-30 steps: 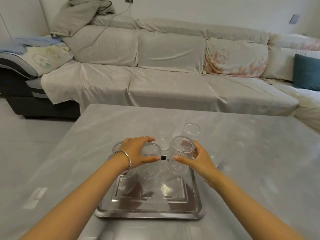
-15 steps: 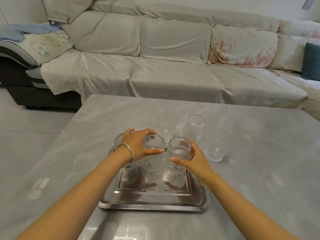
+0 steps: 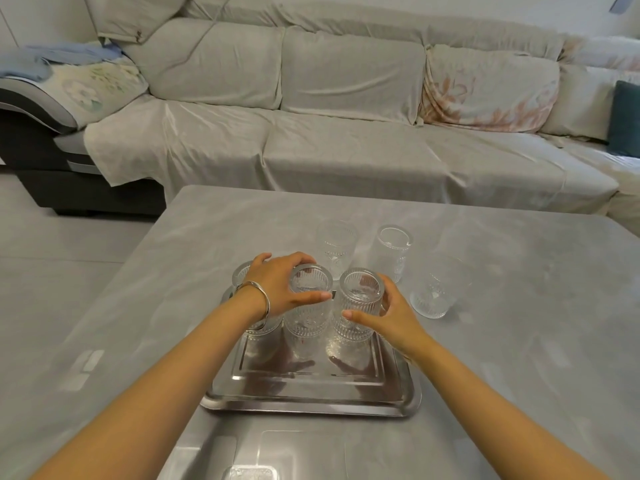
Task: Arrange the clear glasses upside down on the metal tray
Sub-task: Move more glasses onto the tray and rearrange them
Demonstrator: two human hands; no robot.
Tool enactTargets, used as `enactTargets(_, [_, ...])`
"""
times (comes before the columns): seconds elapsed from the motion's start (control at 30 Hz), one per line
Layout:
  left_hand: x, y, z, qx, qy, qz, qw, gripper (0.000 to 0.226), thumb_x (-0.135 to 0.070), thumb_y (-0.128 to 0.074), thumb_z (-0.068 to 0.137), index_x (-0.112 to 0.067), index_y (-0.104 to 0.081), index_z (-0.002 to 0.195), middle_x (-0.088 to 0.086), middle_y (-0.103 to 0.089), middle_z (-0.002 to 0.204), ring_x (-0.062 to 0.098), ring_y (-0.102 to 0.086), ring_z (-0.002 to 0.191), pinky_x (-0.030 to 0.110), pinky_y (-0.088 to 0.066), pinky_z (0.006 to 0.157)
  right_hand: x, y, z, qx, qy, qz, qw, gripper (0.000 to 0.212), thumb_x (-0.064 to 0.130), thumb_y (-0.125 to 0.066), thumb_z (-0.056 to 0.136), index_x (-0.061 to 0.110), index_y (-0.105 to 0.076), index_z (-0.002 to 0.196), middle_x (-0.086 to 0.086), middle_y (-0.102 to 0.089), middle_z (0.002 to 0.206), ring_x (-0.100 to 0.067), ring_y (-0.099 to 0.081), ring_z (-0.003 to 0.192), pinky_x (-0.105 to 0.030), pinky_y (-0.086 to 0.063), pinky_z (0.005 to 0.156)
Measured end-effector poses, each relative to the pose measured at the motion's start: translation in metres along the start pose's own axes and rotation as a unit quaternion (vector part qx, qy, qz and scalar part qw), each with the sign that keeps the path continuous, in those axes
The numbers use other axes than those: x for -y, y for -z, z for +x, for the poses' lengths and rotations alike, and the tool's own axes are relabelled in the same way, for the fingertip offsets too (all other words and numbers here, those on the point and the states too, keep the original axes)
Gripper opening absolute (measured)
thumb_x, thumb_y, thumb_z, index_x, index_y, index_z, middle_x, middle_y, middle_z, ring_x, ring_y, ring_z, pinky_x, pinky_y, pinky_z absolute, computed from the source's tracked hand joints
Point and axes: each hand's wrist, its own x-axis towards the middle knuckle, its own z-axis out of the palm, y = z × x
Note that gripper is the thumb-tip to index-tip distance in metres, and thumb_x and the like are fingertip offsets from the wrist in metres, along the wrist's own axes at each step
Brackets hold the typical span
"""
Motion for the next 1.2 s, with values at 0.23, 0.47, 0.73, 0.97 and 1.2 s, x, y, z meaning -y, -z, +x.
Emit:
enactTargets(0.23, [-0.008, 0.008, 0.003, 0.028, 0.003, -0.001, 1.000, 0.087, -0.081, -0.039, 0.058, -0.030, -0.042, 0.129, -0.008, -0.052, 0.134, 0.017, -0.049, 0.123, 0.043, -0.026, 0.111, 0.027, 0.023, -0.009, -0.012, 0.048, -0.018, 0.999, 0.073, 0.031, -0.079, 0.070, 0.031, -0.041, 0.133, 0.015, -0.047, 0.133, -0.003, -0.048, 0.120, -0.010, -0.044, 0.088])
enactTargets(0.47, [-0.062, 0.005, 0.034, 0.034, -0.059, -0.127, 0.990, 0.061, -0.062, -0.050, 0.075, -0.028, -0.046, 0.125, -0.006, -0.053, 0.128, 0.010, -0.051, 0.105, 0.026, -0.043, 0.087, 0.051, 0.095, -0.018, -0.142, 0.141, -0.001, 0.980, 0.063, 0.042, -0.075, 0.064, 0.033, -0.053, 0.122, 0.018, -0.056, 0.126, 0.003, -0.057, 0.112, -0.016, -0.052, 0.084])
enactTargets(0.73, [-0.119, -0.037, 0.077, 0.079, -0.080, -0.118, 0.987, 0.060, -0.052, -0.058, 0.078, -0.025, -0.043, 0.128, -0.003, -0.050, 0.133, 0.014, -0.052, 0.107, 0.031, -0.046, 0.092, -0.011, 0.155, -0.011, -0.142, 0.036, -0.025, 0.989, 0.089, 0.045, -0.080, 0.056, 0.034, -0.039, 0.135, 0.013, -0.043, 0.138, -0.008, -0.046, 0.125, -0.028, -0.041, 0.099])
enactTargets(0.97, [-0.153, -0.075, 0.111, 0.140, -0.089, -0.049, 0.985, 0.078, -0.054, -0.061, 0.075, -0.022, -0.030, 0.139, 0.001, -0.040, 0.146, 0.023, -0.048, 0.123, 0.035, -0.040, 0.098, -0.055, 0.147, 0.002, -0.074, -0.006, 0.048, 0.996, 0.080, 0.032, -0.085, 0.061, 0.026, -0.048, 0.132, 0.005, -0.058, 0.132, -0.006, -0.060, 0.116, -0.023, -0.051, 0.091])
enactTargets(1.2, [-0.164, -0.091, 0.126, 0.132, -0.106, 0.049, 0.984, 0.087, -0.061, -0.063, 0.068, -0.024, -0.030, 0.139, 0.002, -0.040, 0.143, 0.025, -0.043, 0.127, 0.038, -0.035, 0.104, -0.067, 0.142, 0.010, -0.090, 0.011, 0.060, 0.994, 0.063, 0.028, -0.083, 0.066, 0.036, -0.054, 0.121, 0.027, -0.066, 0.112, 0.007, -0.060, 0.108, -0.010, -0.050, 0.077])
